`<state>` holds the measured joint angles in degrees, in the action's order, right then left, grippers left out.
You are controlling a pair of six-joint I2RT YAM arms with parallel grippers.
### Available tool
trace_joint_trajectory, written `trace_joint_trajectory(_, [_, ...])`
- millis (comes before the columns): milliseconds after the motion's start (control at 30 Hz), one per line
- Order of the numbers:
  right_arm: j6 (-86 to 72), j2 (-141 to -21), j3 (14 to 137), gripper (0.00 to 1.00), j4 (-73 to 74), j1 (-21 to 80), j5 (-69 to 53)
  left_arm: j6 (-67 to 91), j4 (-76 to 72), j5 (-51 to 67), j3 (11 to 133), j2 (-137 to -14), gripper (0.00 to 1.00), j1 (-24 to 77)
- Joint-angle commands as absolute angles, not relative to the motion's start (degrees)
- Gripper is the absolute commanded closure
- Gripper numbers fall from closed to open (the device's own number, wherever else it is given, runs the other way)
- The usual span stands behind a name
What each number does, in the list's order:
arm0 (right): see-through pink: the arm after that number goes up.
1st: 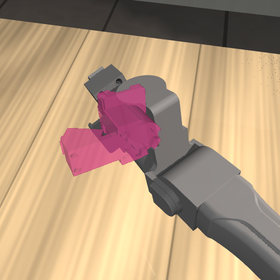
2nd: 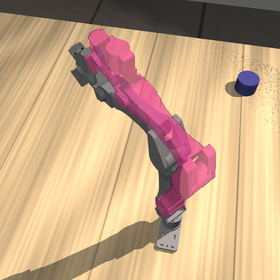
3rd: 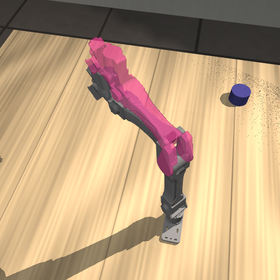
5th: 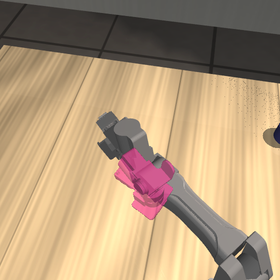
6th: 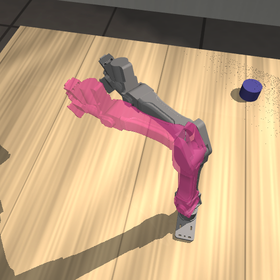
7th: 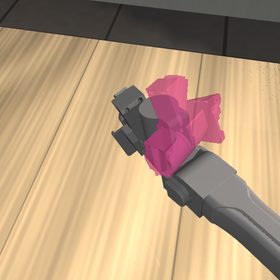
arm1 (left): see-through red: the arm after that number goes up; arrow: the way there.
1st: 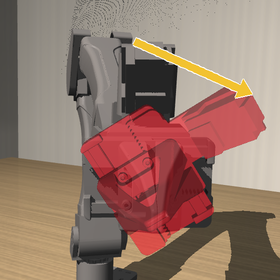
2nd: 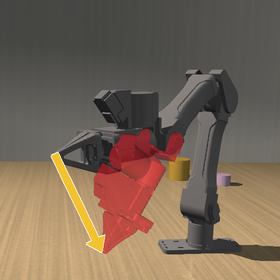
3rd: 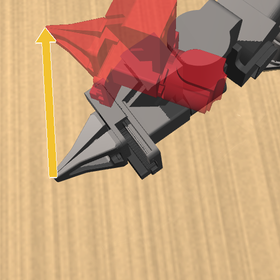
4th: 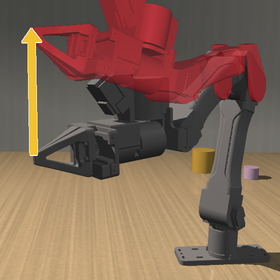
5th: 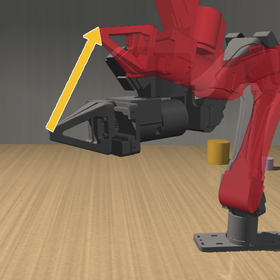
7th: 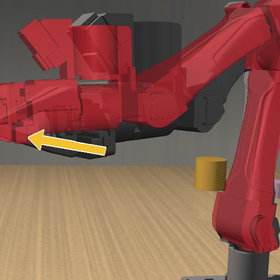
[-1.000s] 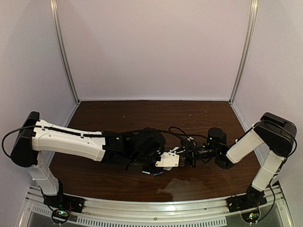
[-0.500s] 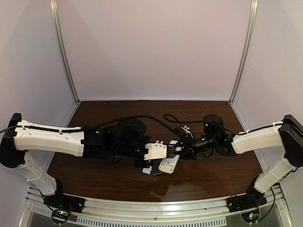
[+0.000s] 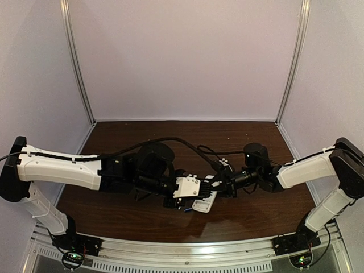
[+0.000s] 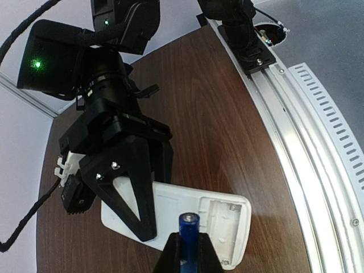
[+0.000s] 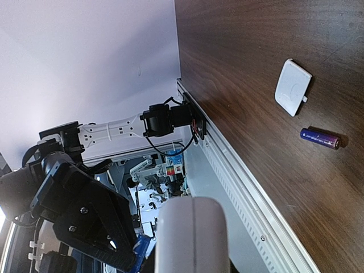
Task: Load the batteries into the remote control
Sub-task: Place the battery in the battery compartment.
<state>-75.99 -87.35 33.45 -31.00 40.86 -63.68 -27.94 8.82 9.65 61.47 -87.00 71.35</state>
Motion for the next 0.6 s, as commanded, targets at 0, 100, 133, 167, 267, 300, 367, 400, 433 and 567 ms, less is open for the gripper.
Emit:
trace_joint_trajectory(0, [-79.23, -87.93, 32.89, 1.00, -36.65, 41.23, -64.91, -27.40, 6.17, 13.35, 61.33, -87.41, 1.00, 71.46])
trace_joint_trajectory(100, [-82.07, -88.67, 32.12, 1.00, -40.46, 41.26, -65.26, -27.78, 6.46, 13.72, 61.44, -88.32, 1.00, 71.45])
trace_joint_trajectory(133, [-83.30, -88.97, 31.79, 1.00, -42.19, 41.28, -65.34, -27.96, 6.56, 13.75, 61.48, -88.59, 1.00, 71.43])
trace_joint_trajectory(167, [-84.31, -89.27, 31.55, 1.00, -43.64, 41.33, -65.42, -28.15, 6.59, 13.74, 61.56, -88.91, 1.00, 71.45])
trace_joint_trajectory(267, [-85.95, -89.90, 31.15, 1.00, -46.26, 41.44, -65.47, -28.28, 6.16, 13.08, 61.61, -89.54, 1.00, 71.44])
trace_joint_trajectory(300, [-85.93, -89.94, 31.19, 1.00, -46.23, 41.49, -65.43, -28.39, 5.85, 12.56, 61.61, -89.78, 1.00, 71.45])
trace_joint_trajectory(367, [-85.96, -90.07, 31.27, 1.00, -46.31, 41.57, -65.46, -28.53, 5.22, 11.87, 61.53, -89.97, 1.00, 71.46])
trace_joint_trajectory(400, [-85.96, -90.06, 31.25, 1.00, -46.32, 41.57, -65.53, -28.73, 4.93, 11.71, 61.45, -90.03, 1.00, 71.46])
trace_joint_trajectory(433, [-85.95, -90.11, 31.27, 1.00, -46.32, 41.57, -65.51, -28.93, 4.66, 11.41, 61.37, -90.12, 1.00, 71.46])
trace_joint_trajectory(567, [-86.50, -90.27, 31.22, 1.00, -47.20, 41.74, -65.52, -29.91, 4.48, 10.55, 61.44, -91.19, 0.99, 71.42])
